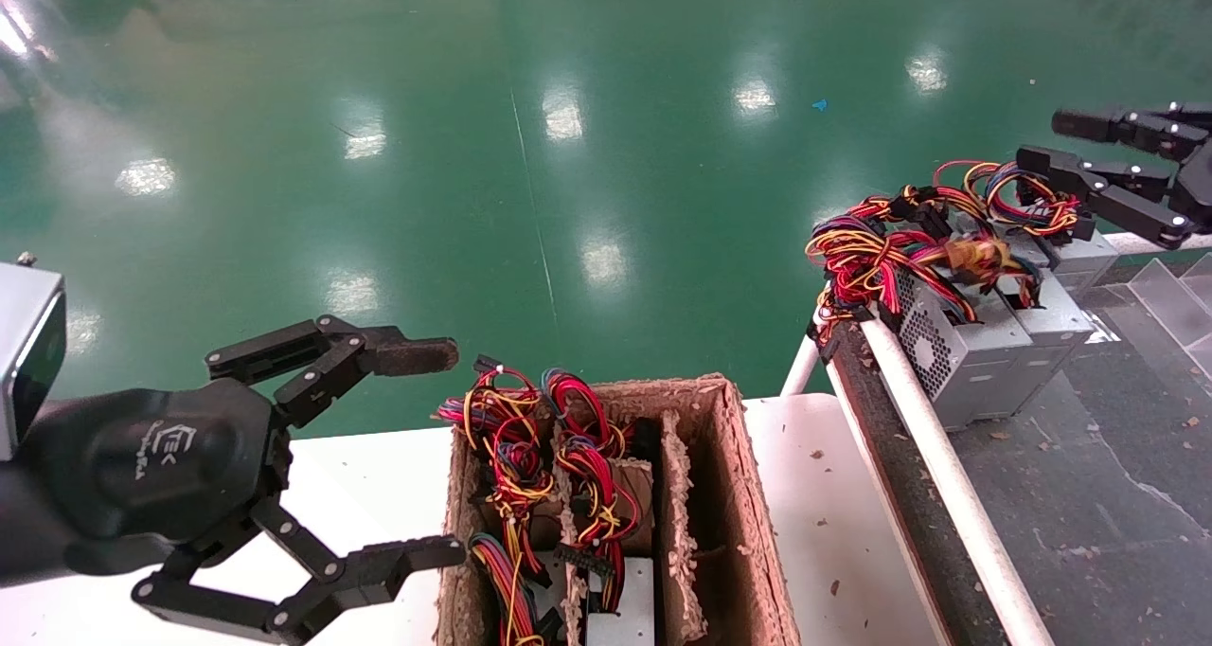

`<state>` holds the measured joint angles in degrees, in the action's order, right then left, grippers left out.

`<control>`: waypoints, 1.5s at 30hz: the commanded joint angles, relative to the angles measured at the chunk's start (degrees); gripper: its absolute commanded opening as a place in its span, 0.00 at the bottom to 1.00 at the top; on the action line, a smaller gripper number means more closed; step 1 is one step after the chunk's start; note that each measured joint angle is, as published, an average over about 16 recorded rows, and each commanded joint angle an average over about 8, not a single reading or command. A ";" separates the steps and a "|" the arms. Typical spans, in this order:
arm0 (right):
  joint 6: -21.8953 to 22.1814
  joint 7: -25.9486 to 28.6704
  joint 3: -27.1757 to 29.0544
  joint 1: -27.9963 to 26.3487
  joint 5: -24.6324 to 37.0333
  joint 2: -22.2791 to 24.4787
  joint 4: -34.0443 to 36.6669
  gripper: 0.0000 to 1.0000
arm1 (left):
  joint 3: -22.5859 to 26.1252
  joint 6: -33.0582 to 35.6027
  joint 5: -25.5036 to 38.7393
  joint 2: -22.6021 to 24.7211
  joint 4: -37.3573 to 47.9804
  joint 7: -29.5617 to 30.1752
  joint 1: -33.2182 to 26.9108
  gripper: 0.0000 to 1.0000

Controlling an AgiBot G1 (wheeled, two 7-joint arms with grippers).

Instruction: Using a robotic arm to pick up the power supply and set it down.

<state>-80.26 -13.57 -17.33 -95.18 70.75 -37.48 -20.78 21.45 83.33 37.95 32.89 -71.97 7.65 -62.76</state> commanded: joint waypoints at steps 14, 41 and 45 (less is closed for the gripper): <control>-1.20 3.74 0.73 6.54 -6.04 0.36 -9.94 1.00 | 0.00 0.00 -0.01 0.00 0.02 0.00 0.01 1.00; -3.59 15.37 1.06 21.84 -18.95 1.55 -34.15 1.00 | 0.01 -0.01 -0.02 -0.01 0.02 -0.01 0.00 1.00; -3.95 17.10 1.11 24.11 -20.87 1.73 -37.75 1.00 | 0.01 -0.01 -0.02 -0.01 0.02 -0.01 0.00 1.00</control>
<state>-84.21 3.52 -16.22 -71.08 49.89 -35.76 -58.52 21.46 83.32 37.93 32.88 -71.96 7.64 -62.75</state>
